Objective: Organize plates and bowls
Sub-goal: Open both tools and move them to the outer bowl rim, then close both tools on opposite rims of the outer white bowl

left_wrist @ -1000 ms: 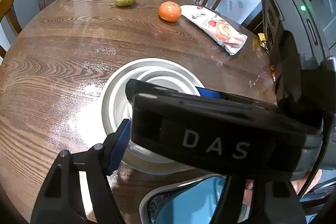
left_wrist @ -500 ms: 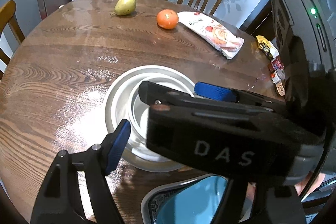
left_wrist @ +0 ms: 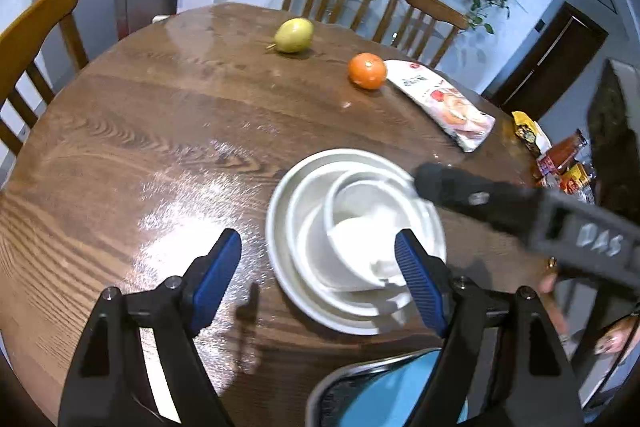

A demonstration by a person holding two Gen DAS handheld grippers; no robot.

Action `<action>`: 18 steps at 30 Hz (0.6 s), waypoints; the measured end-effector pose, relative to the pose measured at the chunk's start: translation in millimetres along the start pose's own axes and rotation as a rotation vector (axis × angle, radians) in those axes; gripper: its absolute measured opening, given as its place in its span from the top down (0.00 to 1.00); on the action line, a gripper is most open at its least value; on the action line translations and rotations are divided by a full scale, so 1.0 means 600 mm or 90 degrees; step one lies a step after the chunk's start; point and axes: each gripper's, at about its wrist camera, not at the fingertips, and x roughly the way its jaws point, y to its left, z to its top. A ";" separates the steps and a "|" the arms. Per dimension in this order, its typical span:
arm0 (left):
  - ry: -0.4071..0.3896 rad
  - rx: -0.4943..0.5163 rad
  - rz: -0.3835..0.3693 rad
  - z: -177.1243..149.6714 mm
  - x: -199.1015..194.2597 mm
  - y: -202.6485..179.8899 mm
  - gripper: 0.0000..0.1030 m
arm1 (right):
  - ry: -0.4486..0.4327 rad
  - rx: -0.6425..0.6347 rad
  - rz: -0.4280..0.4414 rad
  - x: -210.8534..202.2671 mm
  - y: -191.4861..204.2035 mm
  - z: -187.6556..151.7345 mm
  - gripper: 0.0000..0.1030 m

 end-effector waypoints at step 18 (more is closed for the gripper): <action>-0.052 -0.050 -0.119 -0.029 0.008 0.047 0.14 | -0.025 0.016 0.016 -0.001 -0.031 -0.029 0.18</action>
